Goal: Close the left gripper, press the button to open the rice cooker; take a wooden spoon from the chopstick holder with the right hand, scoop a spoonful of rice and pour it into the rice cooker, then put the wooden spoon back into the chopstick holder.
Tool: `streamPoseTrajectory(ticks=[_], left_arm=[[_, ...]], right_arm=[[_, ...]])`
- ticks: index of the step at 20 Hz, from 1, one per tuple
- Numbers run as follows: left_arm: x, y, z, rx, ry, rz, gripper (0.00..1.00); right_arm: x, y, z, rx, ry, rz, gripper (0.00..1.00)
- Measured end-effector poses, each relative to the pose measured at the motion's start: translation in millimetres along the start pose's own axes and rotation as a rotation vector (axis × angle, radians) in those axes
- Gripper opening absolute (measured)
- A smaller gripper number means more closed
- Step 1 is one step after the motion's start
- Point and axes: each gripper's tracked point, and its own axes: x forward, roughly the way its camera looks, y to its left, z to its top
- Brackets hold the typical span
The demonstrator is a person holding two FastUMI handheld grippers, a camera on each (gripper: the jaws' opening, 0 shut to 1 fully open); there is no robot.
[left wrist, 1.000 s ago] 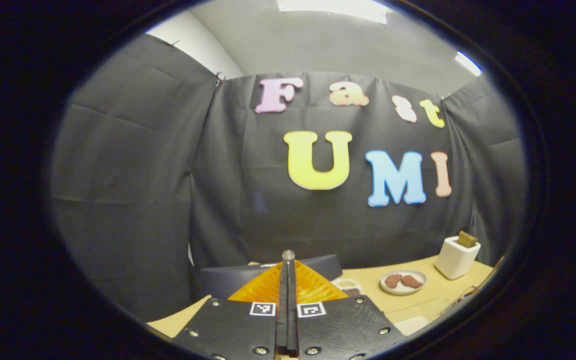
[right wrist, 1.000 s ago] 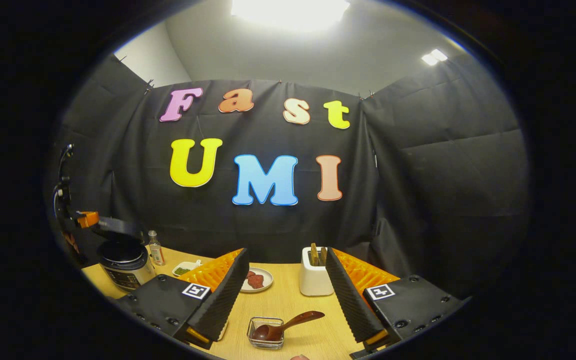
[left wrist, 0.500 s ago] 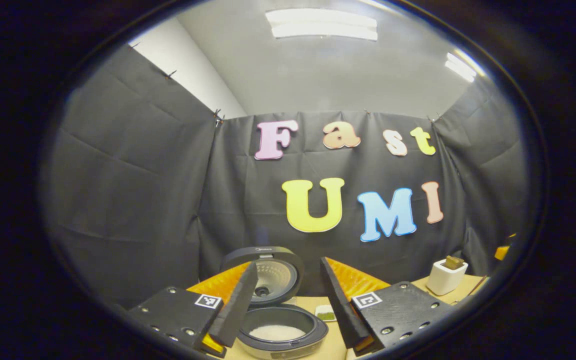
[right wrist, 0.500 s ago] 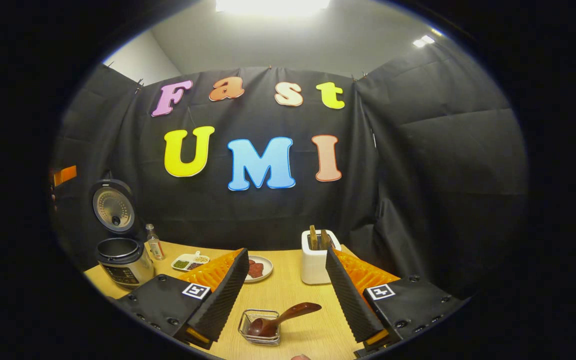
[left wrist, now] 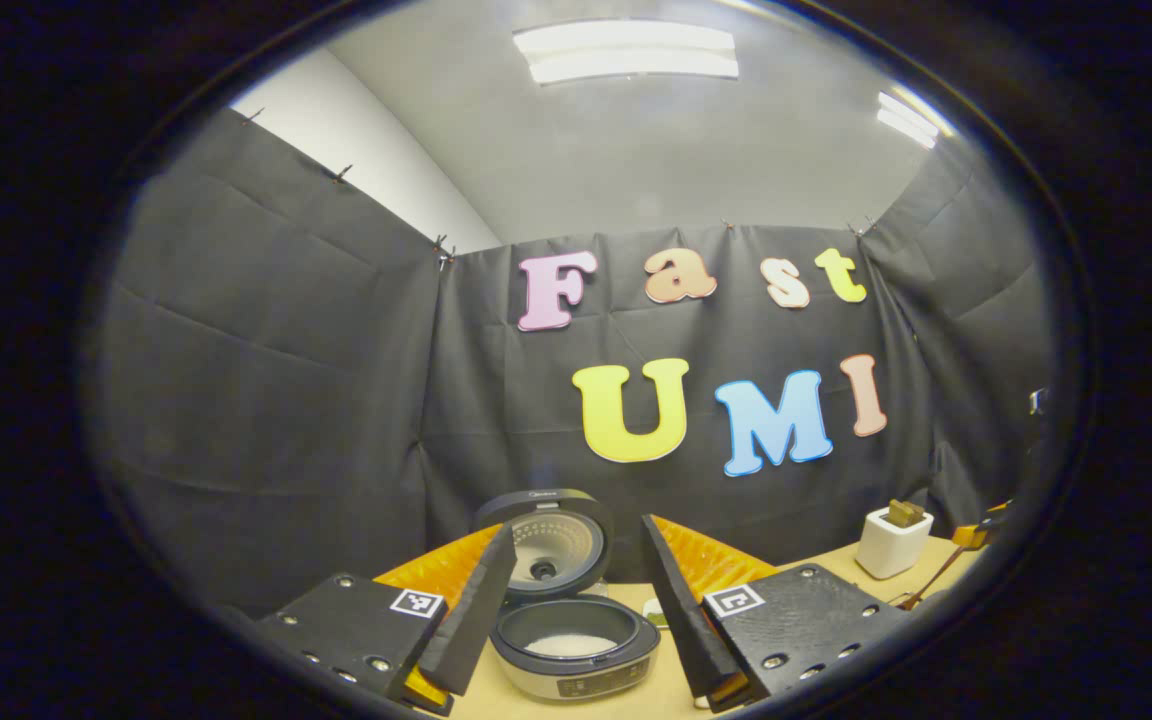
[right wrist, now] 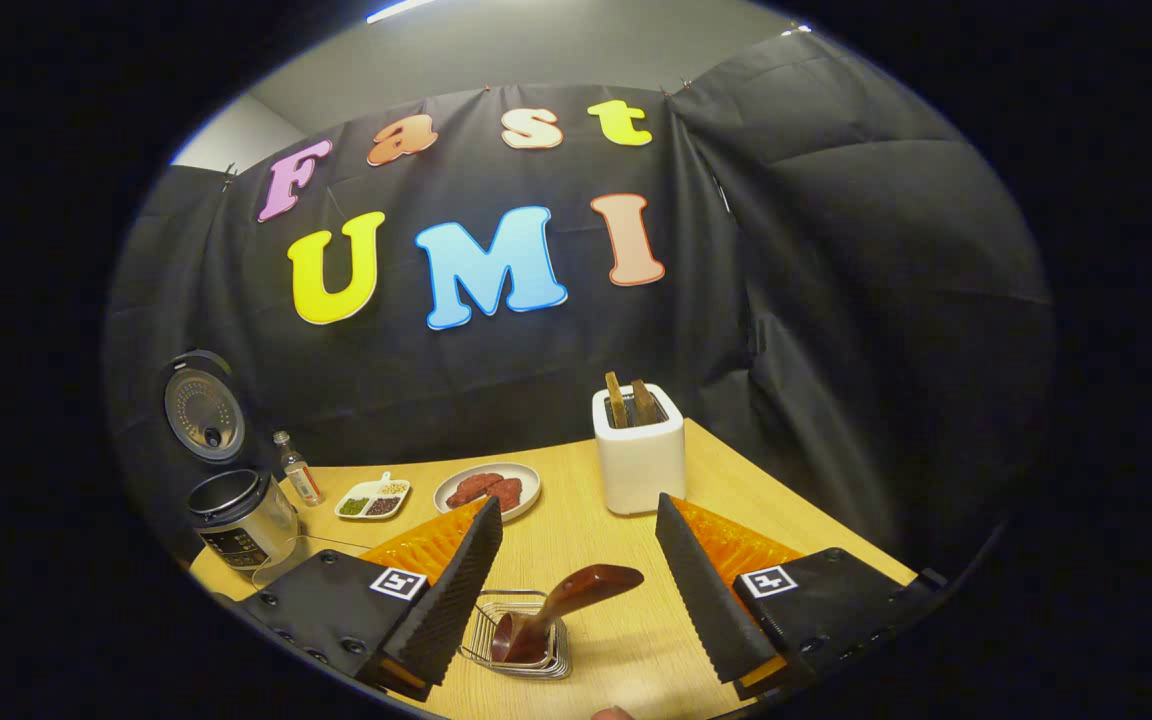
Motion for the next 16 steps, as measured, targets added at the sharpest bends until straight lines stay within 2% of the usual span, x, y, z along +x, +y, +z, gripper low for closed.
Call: streamPoseTrajectory(ticks=[6,8,9,12,13,14,16], left_arm=[[-19.9,11.7,-7.4,0.047,0.039,0.039,0.79],[-23.9,16.3,-9.1,0.049,0.045,0.051,0.78],[-24.4,18.7,-11.0,0.051,0.05,0.057,0.78],[-27.5,25.8,-18.1,0.061,0.065,0.069,0.79],[-28.3,26.0,-20.0,0.059,0.071,0.069,0.79],[-28.8,27.2,-21.3,0.059,0.075,0.069,0.79],[-27.7,30.3,-25.2,0.061,0.077,0.071,0.79]], right_arm=[[13.0,6.8,-51.9,0.121,0.153,0.03,0.98],[14.8,11.9,-67.9,0.18,0.204,0.046,0.95],[17.8,12.8,-75.9,0.21,0.23,0.049,0.78],[17.9,19.8,-91.9,0.277,0.291,0.066,0.66],[19.1,21.2,-93.5,0.29,0.3,0.067,0.54],[20.9,21.3,-91.1,0.297,0.292,0.065,0.34],[17.3,23.2,-90.8,0.281,0.293,0.064,0.19]])
